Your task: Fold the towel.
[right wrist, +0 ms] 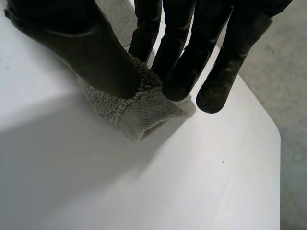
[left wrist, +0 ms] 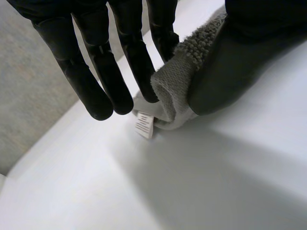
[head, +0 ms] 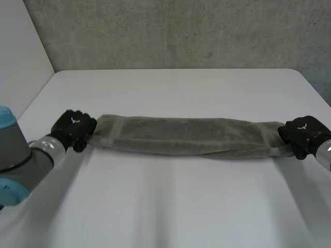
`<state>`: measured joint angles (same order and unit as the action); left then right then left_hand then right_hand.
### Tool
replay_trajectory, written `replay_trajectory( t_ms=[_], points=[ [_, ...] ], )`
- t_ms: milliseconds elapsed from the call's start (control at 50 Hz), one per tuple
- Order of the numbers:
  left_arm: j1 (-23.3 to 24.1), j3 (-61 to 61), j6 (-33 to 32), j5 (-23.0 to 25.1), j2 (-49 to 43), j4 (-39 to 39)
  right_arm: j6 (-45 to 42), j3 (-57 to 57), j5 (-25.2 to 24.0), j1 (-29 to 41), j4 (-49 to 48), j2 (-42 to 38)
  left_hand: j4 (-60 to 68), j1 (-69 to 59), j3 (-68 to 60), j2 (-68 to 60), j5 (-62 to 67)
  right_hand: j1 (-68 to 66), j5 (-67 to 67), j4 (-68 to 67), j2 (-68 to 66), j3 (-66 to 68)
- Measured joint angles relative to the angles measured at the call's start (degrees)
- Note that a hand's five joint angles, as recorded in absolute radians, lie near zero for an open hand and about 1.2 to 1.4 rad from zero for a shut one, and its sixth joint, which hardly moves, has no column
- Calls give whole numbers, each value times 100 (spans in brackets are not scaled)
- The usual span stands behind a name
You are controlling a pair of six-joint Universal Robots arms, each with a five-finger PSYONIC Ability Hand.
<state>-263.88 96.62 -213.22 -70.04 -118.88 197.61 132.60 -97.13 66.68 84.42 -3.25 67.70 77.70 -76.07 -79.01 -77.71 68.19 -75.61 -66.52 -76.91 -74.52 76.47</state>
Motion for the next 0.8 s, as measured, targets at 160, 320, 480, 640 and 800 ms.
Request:
replay_trajectory(
  t_ms=[160,320,480,640,800],
  points=[
    [17,886,441,-16,519,-14,-395,187,-965,-469,108,-26,0,0,-4,-1,0,0,0,0,0,0],
    [38,1412,815,-19,936,-16,-464,250,-1106,-640,92,-79,0,0,-4,-1,0,-2,0,0,0,0],
    [13,1488,853,-19,1003,27,-462,358,-1077,-860,86,-46,0,0,-4,-1,0,-12,0,1,5,0],
    [-23,1393,848,-19,941,156,-339,203,-1035,-870,104,-46,0,0,-4,-1,1,5606,5867,5677,5568,-5623],
    [-55,1421,852,-19,935,245,176,-164,-1032,-854,156,30,0,0,-4,-1,1,6152,6300,6213,6030,-6227]
  ],
)
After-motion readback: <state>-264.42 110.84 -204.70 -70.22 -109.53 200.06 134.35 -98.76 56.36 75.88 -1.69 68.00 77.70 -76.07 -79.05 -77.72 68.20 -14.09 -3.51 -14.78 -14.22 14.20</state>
